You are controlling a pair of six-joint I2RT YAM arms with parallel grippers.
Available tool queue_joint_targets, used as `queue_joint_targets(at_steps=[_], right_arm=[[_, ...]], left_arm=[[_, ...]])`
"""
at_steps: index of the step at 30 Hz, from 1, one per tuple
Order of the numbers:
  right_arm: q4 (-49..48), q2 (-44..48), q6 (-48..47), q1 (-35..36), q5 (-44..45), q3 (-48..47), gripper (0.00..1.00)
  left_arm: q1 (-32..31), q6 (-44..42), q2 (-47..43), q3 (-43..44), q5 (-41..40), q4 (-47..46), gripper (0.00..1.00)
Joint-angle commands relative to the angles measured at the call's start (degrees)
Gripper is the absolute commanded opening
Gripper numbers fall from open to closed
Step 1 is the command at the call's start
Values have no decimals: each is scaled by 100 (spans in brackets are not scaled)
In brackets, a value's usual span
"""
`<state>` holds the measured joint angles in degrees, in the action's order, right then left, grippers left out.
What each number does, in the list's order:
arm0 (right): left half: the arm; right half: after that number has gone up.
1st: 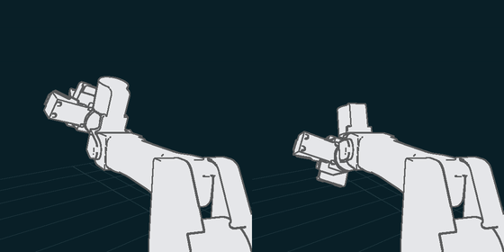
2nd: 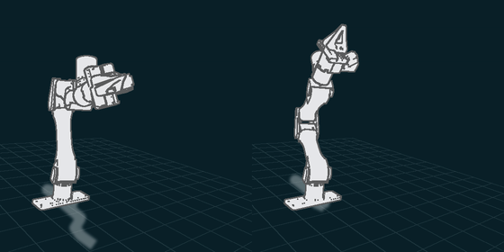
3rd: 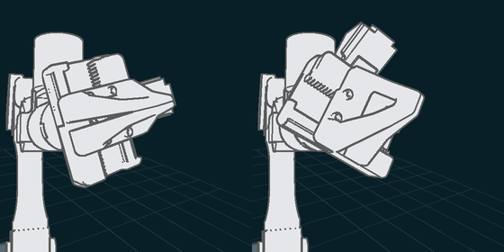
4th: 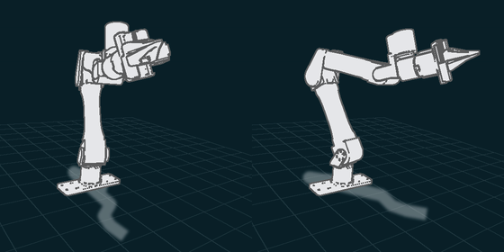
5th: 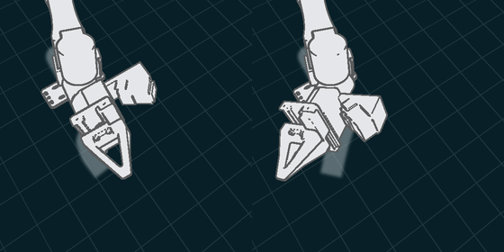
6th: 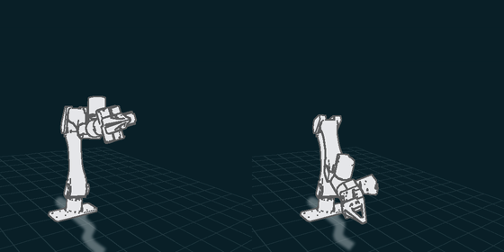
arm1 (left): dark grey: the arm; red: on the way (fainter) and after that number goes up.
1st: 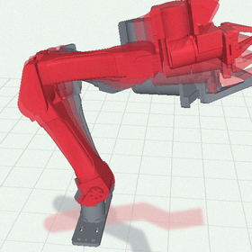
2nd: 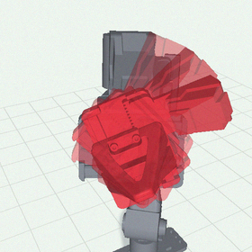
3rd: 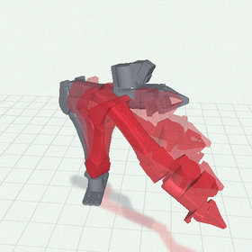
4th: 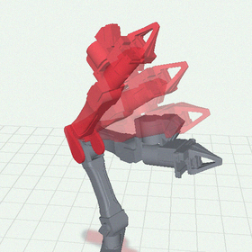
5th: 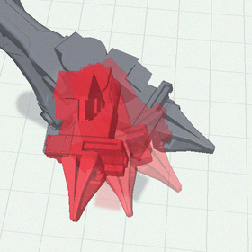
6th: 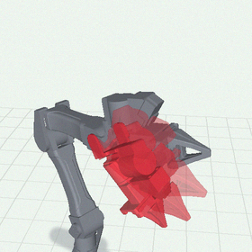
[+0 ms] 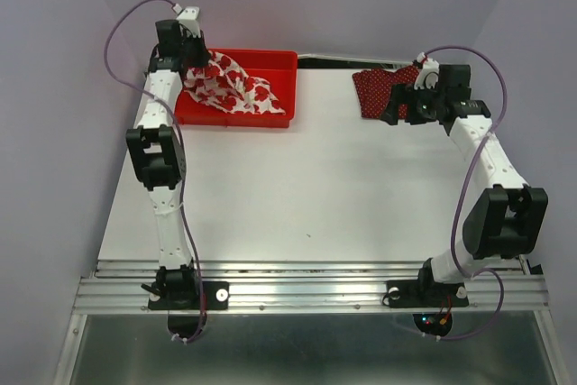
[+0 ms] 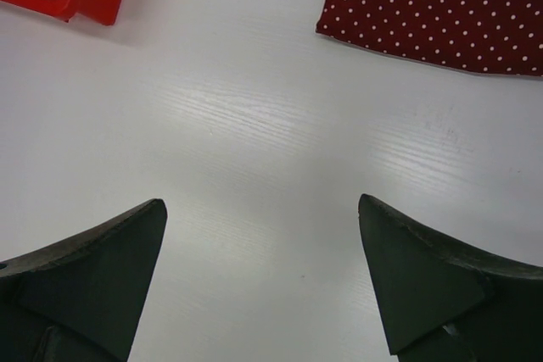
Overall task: Fold and stack the skirts
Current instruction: Grab the skirt from the pile, then move the skirt to the center of the board
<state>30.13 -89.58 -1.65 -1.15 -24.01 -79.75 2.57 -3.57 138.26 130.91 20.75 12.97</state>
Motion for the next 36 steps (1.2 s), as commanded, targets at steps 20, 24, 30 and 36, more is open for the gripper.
queue_joint_targets(at_steps=[20, 24, 30, 36], right_arm=[[546, 652, -722, -43, -1237, -208, 100], [845, 582, -907, -43, -1633, -138, 100], [977, 442, -978, -43, -1791, 20, 100], [916, 363, -960, -43, -1633, 170, 100]], left_arm=[[-1179, 322, -5844, -3377, 2293, -1183, 0], [-1872, 287, -6346, -4889, 1942, -1174, 0], [-2875, 173, -5970, -5883, 1634, -1427, 0], [-3280, 515, -5275, -5289, 1949, -1886, 0]])
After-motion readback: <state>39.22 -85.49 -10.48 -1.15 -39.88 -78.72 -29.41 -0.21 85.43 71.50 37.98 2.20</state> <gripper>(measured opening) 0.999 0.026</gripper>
